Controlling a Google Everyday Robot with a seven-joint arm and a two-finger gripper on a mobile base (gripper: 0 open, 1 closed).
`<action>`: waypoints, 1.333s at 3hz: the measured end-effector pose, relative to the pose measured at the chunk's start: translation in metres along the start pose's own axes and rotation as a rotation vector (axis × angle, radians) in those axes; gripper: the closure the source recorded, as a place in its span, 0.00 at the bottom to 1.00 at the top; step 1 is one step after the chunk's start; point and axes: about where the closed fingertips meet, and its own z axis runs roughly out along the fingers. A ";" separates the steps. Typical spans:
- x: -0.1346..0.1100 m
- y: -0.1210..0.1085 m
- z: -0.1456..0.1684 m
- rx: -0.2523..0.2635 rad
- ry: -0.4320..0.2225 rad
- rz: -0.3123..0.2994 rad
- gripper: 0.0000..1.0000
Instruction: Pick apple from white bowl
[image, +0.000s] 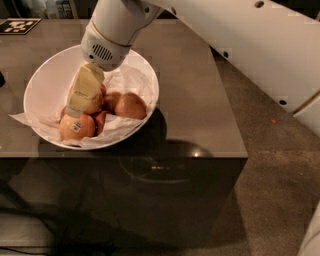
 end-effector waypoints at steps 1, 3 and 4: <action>0.000 0.000 0.000 0.000 0.000 0.000 0.08; 0.000 0.002 0.001 0.007 -0.011 -0.003 0.00; 0.000 0.002 0.001 0.007 -0.011 -0.003 0.09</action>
Offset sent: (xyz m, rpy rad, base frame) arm 0.0000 0.0000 -0.0001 -0.0002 0.0001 -0.0002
